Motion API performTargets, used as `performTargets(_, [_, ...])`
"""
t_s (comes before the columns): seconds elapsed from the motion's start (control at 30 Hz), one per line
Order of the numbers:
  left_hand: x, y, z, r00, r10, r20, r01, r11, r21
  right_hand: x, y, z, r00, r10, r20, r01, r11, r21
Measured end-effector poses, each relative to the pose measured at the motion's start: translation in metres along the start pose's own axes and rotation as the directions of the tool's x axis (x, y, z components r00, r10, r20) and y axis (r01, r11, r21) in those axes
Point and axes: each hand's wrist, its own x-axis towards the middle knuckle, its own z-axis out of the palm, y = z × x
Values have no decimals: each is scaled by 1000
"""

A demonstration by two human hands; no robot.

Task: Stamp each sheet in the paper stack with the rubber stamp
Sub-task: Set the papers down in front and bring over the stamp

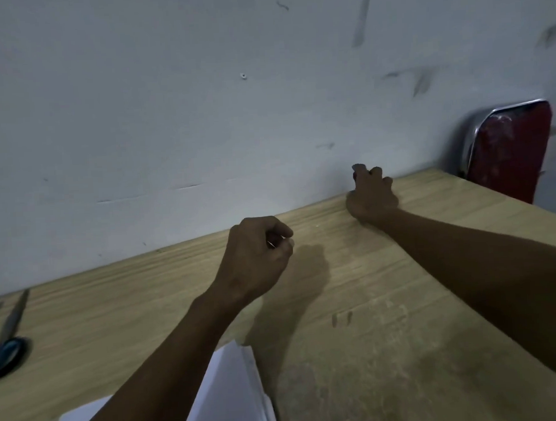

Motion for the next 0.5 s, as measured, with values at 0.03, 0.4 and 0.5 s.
performTargets(0.03, [0, -1, 0, 1000, -4, -2, 4, 1000, -1, 2, 2, 2, 1000, -10, -23, 10, 1000, 18])
performTargets(0.4, [-32, 16, -28, 997, -70, -14, 69, 996, -57, -65, -6, -34, 997, -42, -64, 72, 797, 599])
performTargets(0.5, [-56, 31, -40, 995, -95, 7, 95, 994, -46, -121, -22, -56, 991, -78, 110, -37, 624, 781])
